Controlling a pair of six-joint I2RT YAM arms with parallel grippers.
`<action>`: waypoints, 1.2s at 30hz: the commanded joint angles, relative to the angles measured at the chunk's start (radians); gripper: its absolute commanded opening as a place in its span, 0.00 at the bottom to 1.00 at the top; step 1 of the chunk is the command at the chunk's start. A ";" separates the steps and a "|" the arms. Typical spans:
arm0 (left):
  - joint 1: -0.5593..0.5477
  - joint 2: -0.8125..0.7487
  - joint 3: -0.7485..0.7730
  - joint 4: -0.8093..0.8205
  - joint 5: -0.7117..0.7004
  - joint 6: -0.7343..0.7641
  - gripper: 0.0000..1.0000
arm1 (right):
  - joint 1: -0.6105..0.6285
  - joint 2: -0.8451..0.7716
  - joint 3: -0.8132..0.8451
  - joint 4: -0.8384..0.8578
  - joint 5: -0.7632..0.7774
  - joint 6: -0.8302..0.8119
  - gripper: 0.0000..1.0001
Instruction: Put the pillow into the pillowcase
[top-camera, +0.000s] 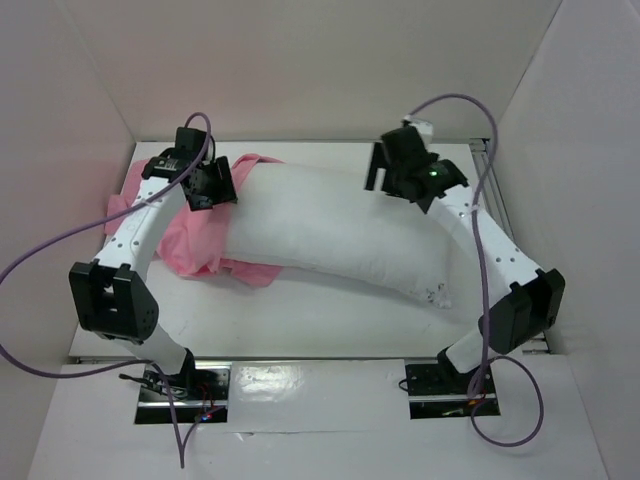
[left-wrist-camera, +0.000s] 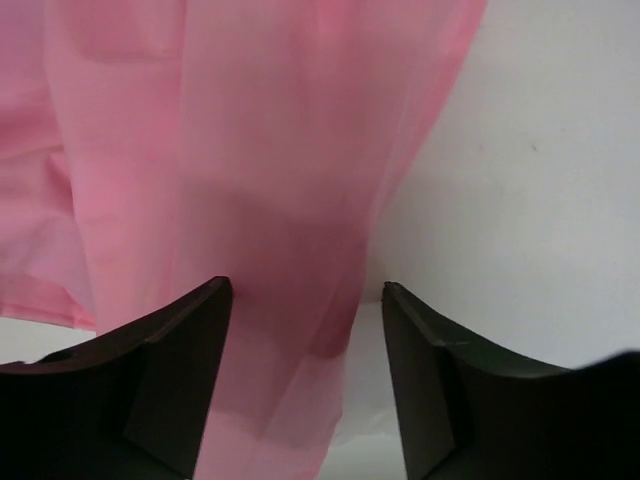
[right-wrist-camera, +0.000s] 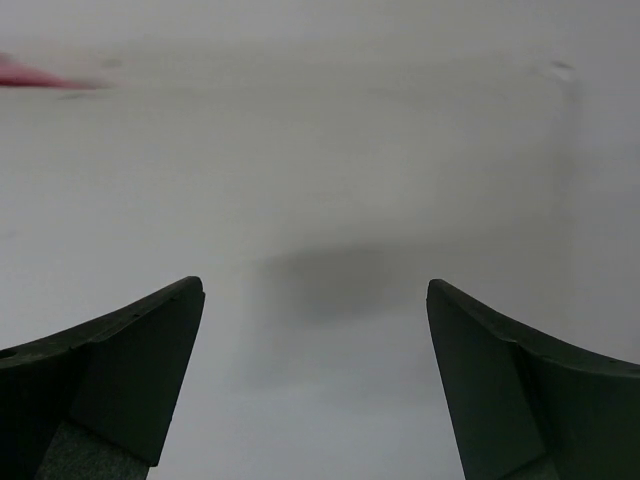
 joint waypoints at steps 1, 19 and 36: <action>-0.015 0.008 0.074 0.022 -0.077 -0.011 0.71 | -0.220 -0.086 -0.135 -0.108 -0.038 0.031 0.99; -0.262 0.274 0.451 -0.061 0.285 0.008 0.00 | -0.310 -0.184 -0.529 0.509 -0.814 0.219 0.00; -0.312 0.407 0.611 -0.069 0.397 -0.057 0.05 | -0.229 -0.485 -0.615 0.302 -0.487 0.153 0.00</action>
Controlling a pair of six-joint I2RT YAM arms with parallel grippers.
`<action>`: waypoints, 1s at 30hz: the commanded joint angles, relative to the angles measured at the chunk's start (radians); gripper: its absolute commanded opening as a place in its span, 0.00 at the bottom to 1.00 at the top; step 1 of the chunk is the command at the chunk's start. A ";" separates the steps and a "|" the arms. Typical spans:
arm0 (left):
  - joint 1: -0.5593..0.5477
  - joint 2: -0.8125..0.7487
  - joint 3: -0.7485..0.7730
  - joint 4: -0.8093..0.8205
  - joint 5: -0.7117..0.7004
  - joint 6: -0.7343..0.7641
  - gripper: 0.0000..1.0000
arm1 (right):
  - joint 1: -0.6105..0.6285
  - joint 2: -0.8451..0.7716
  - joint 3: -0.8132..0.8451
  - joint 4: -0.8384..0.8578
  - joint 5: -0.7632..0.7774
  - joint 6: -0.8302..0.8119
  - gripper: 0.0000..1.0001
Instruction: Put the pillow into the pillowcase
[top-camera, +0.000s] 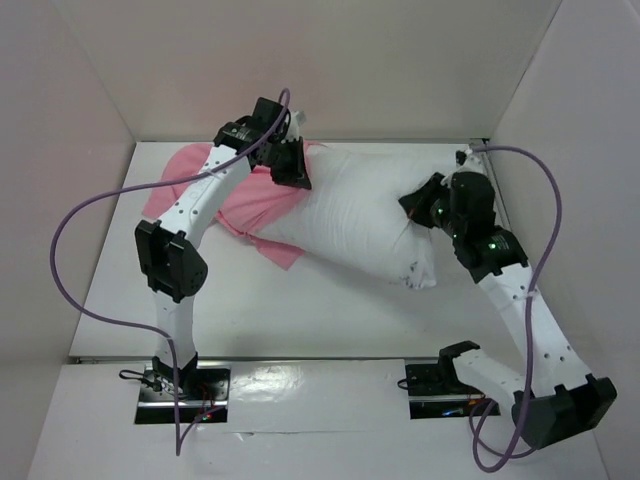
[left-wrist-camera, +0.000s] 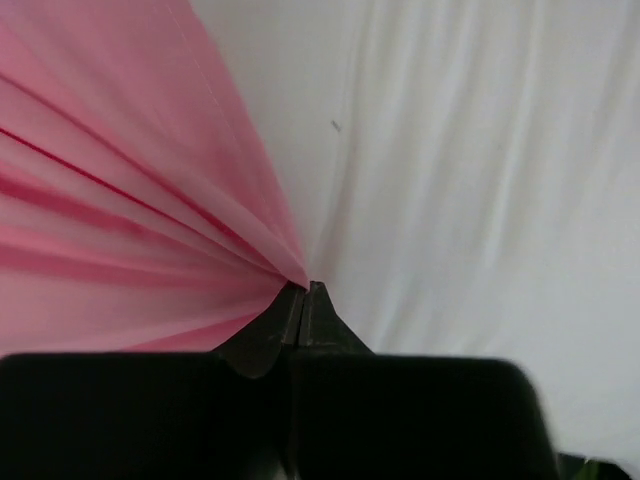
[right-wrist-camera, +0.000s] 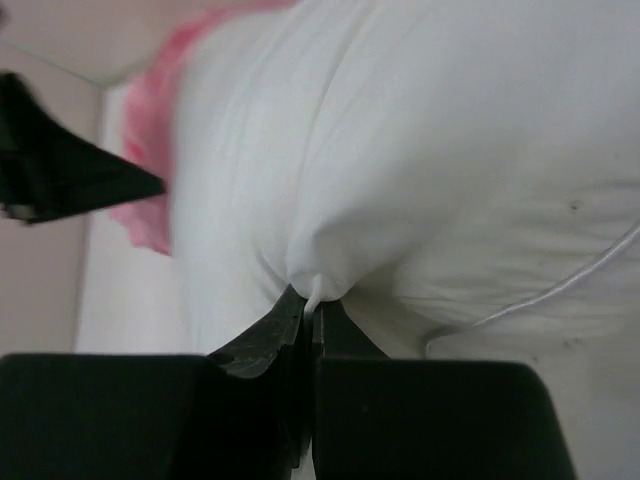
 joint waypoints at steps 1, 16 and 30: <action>-0.011 -0.015 -0.032 0.062 0.051 -0.022 0.32 | 0.035 0.034 -0.142 -0.044 0.022 0.008 0.00; 0.173 -0.412 -0.260 0.018 -0.434 -0.044 0.92 | 0.084 0.207 0.292 -0.381 0.226 -0.278 0.99; 0.406 -0.764 -1.271 0.570 -0.169 -0.310 0.92 | 0.674 0.716 0.585 -0.369 0.614 -0.426 0.99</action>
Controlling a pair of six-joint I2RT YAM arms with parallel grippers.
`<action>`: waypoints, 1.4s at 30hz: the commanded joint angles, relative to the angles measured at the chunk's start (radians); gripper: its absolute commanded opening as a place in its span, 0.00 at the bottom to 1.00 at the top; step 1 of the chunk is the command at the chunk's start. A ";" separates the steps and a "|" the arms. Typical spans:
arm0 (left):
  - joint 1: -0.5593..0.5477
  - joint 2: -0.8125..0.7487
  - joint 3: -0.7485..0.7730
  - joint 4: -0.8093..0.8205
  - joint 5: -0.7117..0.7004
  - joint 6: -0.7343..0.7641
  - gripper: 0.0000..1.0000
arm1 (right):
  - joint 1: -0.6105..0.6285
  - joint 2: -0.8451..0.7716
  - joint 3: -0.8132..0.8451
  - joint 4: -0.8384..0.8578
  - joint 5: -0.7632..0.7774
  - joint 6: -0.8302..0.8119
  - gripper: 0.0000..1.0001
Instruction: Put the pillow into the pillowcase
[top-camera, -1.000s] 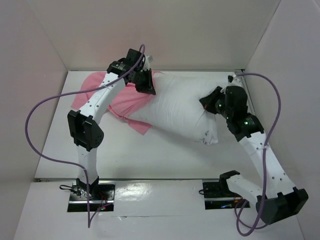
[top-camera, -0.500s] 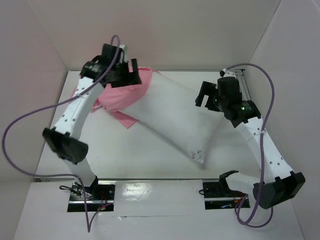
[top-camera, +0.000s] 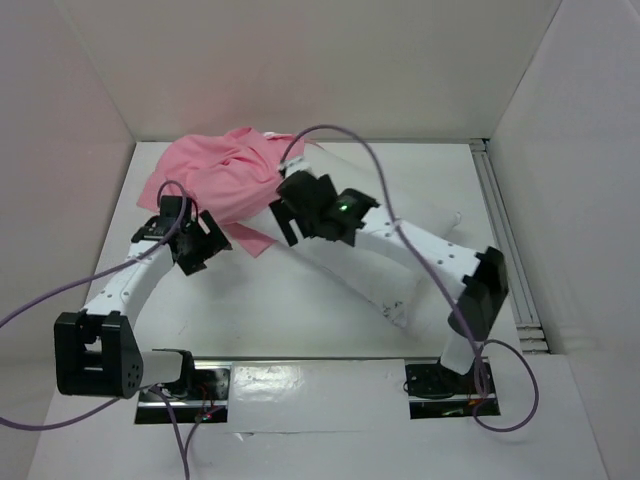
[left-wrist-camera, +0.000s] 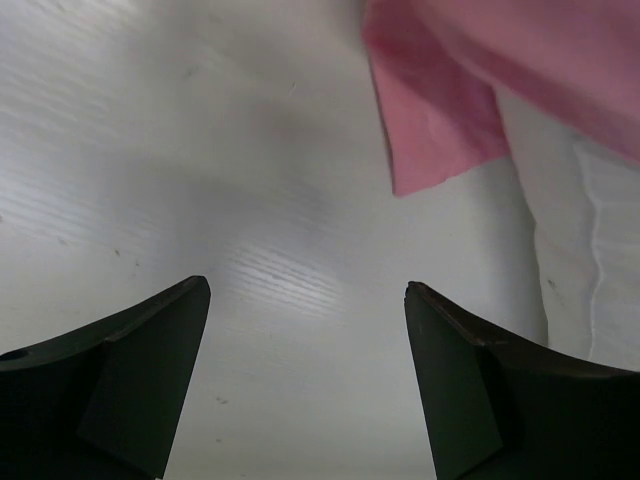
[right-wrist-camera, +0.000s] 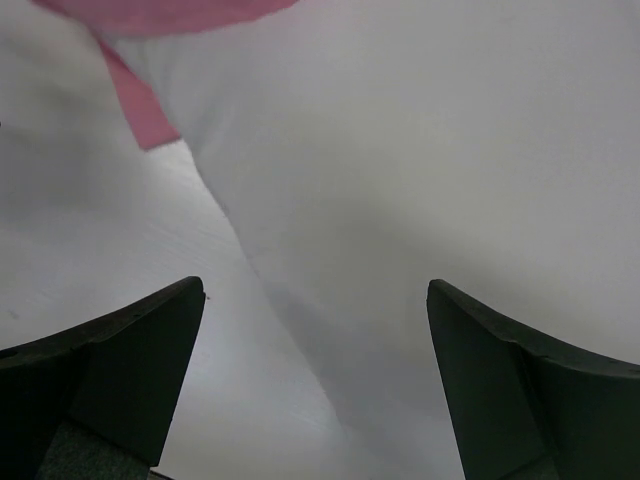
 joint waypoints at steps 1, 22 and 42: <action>0.004 -0.027 -0.102 0.242 0.128 -0.107 0.92 | 0.080 0.086 0.011 -0.008 0.166 -0.076 0.99; -0.059 0.298 -0.103 0.458 0.090 -0.147 0.89 | 0.024 0.201 0.103 0.126 -0.043 -0.148 0.00; -0.143 0.553 0.063 0.618 -0.010 -0.171 0.11 | -0.088 0.161 0.125 0.081 -0.209 -0.158 0.00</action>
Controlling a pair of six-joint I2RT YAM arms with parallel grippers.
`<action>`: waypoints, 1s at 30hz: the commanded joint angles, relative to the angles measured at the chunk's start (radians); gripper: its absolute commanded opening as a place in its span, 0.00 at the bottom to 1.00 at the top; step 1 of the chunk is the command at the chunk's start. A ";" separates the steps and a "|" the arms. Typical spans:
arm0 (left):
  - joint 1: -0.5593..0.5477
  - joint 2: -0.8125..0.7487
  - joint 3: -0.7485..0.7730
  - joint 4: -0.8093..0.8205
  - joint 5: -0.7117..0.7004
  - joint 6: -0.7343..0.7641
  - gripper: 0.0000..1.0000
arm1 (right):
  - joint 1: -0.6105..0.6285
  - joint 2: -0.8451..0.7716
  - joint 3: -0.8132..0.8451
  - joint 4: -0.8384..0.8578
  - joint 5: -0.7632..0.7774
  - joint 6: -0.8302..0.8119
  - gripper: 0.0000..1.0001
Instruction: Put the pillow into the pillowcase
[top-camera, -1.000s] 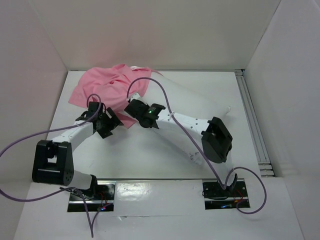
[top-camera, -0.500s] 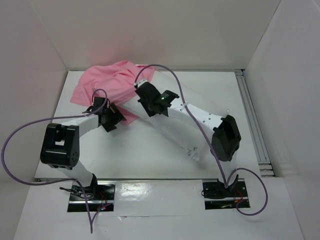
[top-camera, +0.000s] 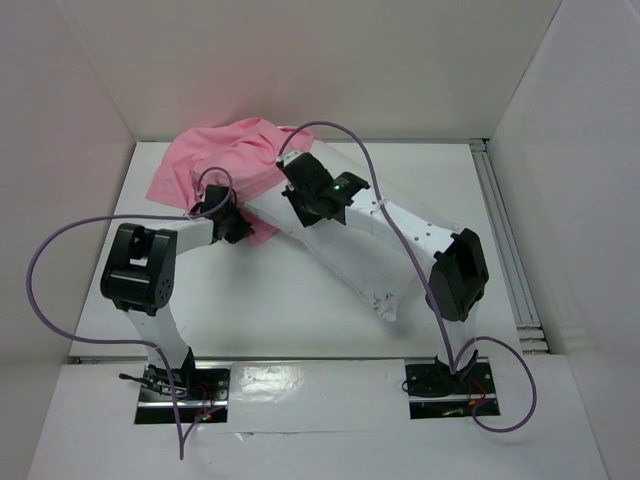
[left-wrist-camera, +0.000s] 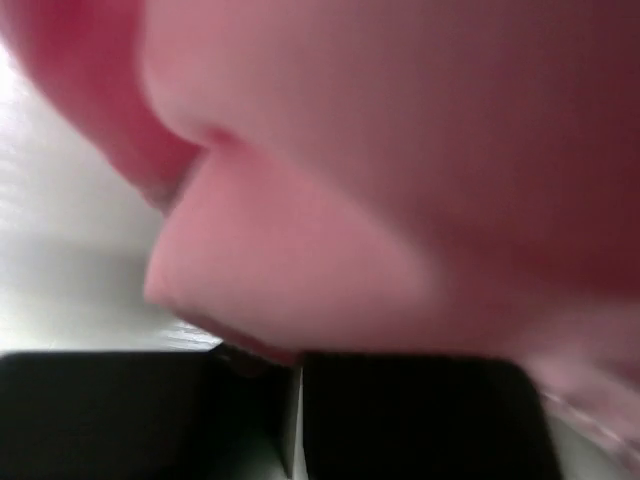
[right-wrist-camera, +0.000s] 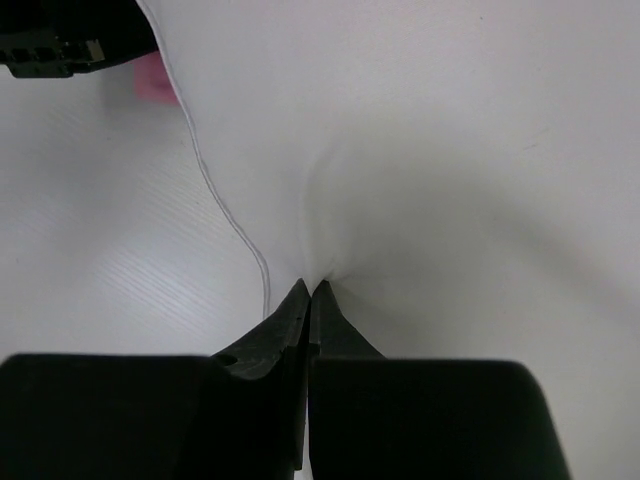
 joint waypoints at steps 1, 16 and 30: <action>-0.030 0.013 0.024 -0.028 -0.052 0.010 0.00 | -0.016 -0.067 0.053 0.020 -0.016 -0.006 0.00; -0.270 -0.511 -0.100 -0.104 0.136 0.036 0.00 | -0.071 0.024 0.214 0.023 -0.016 0.094 0.00; -0.329 -0.348 0.240 -0.165 0.251 0.127 0.00 | -0.260 0.124 0.497 0.109 -0.076 0.241 0.00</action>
